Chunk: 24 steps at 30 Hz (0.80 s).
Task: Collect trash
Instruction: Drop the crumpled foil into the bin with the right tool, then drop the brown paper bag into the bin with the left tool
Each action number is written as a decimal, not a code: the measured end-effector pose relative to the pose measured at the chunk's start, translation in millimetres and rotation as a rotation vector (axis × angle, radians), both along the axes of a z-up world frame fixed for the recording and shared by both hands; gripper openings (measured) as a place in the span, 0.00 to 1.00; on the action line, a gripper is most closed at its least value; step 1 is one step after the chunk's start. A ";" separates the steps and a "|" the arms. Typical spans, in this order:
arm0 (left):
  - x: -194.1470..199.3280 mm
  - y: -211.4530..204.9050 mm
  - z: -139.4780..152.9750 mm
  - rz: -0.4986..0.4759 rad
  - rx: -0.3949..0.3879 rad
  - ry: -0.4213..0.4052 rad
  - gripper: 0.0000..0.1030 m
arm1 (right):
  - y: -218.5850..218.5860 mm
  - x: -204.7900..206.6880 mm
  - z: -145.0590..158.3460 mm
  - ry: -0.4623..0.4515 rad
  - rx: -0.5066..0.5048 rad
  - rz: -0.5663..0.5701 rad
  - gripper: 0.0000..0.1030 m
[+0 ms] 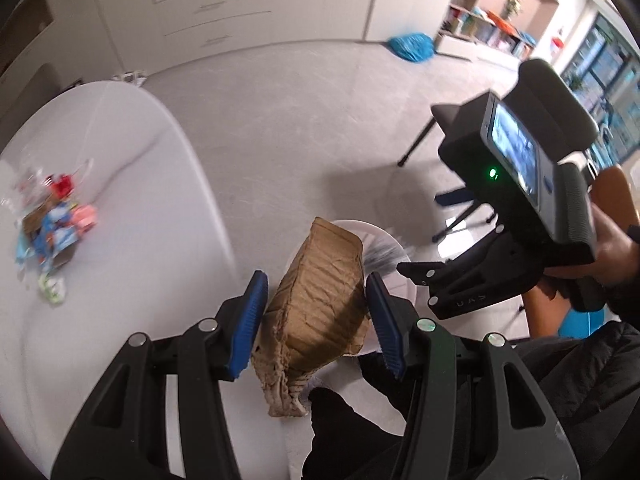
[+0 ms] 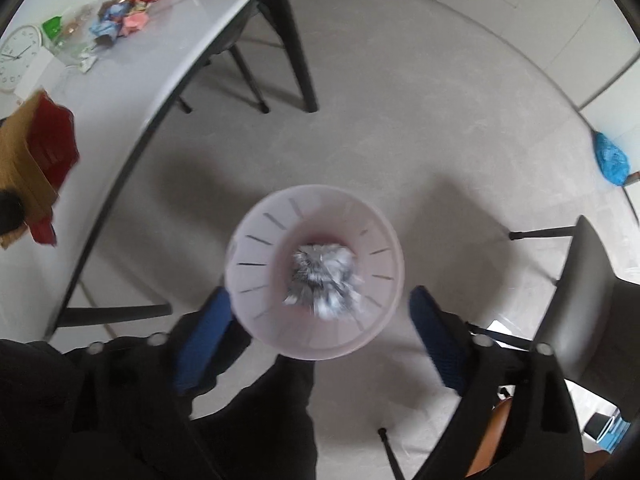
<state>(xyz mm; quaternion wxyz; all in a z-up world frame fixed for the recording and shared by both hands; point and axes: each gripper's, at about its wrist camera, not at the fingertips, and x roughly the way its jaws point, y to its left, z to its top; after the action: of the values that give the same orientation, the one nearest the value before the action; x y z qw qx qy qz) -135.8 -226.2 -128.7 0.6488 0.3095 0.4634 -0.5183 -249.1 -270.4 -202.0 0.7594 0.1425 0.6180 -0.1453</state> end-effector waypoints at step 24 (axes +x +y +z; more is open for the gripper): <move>-19.3 -24.1 7.7 0.010 -0.006 -0.062 0.92 | -52.5 -49.9 61.9 -0.121 -0.061 -0.173 0.97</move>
<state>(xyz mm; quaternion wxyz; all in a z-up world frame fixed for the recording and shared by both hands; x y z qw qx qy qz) -155.0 -250.2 -121.0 0.6663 0.3211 0.4429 -0.5067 -299.0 -323.0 -140.1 0.7839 0.1805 0.5519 -0.2201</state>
